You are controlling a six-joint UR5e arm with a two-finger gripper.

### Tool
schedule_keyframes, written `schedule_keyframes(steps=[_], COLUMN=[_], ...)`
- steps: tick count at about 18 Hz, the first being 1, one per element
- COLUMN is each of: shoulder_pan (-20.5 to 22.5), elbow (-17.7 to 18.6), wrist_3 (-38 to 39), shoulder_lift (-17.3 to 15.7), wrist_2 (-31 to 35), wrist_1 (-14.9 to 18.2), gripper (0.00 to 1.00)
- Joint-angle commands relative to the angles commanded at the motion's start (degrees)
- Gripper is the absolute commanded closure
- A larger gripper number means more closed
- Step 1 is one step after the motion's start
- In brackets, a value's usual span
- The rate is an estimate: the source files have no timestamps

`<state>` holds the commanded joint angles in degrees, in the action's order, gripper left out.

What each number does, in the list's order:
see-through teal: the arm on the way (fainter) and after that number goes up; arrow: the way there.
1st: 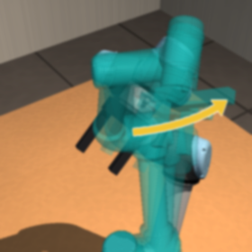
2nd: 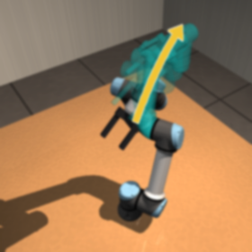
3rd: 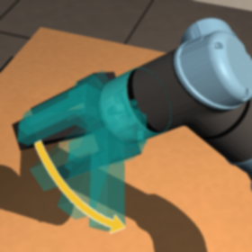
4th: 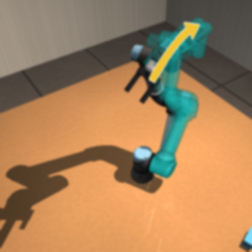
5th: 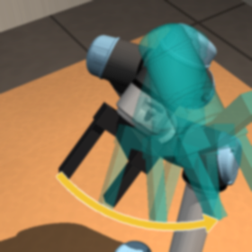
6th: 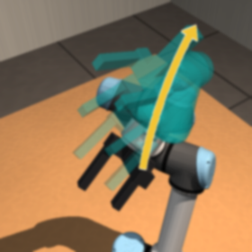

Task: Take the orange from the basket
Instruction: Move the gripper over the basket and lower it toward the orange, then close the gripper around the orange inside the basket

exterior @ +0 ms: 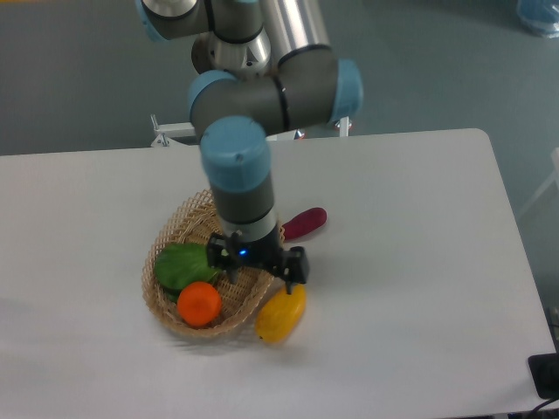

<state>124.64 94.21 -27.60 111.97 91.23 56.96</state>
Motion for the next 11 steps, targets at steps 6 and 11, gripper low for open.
schedule_keyframes(steps=[6,11], shoulder_pan=[-1.9,-2.0], elbow=[0.8,0.8], wrist_3=[1.3,1.3], shoulder_lift=[2.7,4.0], wrist_2=[-6.4,-6.5], wrist_1=[-1.0,-1.6], gripper=[0.0,0.0])
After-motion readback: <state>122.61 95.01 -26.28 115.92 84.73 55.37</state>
